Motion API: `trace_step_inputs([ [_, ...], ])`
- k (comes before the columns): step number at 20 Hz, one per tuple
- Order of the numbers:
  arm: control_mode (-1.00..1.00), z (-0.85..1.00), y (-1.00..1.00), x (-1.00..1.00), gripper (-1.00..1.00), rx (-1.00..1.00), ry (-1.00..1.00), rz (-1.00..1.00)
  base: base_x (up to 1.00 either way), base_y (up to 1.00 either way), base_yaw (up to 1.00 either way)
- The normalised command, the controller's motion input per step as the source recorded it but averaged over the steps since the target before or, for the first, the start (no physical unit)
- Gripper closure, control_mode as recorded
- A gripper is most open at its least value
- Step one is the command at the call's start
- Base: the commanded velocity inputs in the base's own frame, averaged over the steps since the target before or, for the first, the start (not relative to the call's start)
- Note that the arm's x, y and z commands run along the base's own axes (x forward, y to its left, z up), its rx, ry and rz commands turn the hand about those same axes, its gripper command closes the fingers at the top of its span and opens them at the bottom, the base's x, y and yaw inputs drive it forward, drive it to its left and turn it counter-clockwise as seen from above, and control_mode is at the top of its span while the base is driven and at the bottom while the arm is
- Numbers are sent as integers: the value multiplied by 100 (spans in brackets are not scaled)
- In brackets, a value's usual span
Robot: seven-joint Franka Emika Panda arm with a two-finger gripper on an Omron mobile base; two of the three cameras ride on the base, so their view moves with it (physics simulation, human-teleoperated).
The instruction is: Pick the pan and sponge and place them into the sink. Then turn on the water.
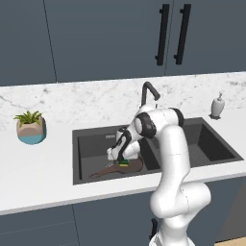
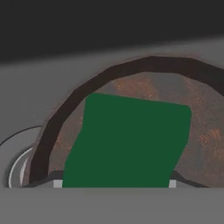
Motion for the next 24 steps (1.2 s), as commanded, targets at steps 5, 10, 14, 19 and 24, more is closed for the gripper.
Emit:
trace_step_inputs([
  [5,-100,-13,0,1,-100,0,-1,0,0,0,0],
  [10,-100,0,0,0,-100,0,0,0,0,0,0],
  [14,-100,11,0,4,-100,0,0,0,0,0,0],
  [19,-100,45,-3,0,-100,1,-1,0,0,0,0],
  [24,-100,75,-6,-5,-100,1,0,0,0,0,0],
])
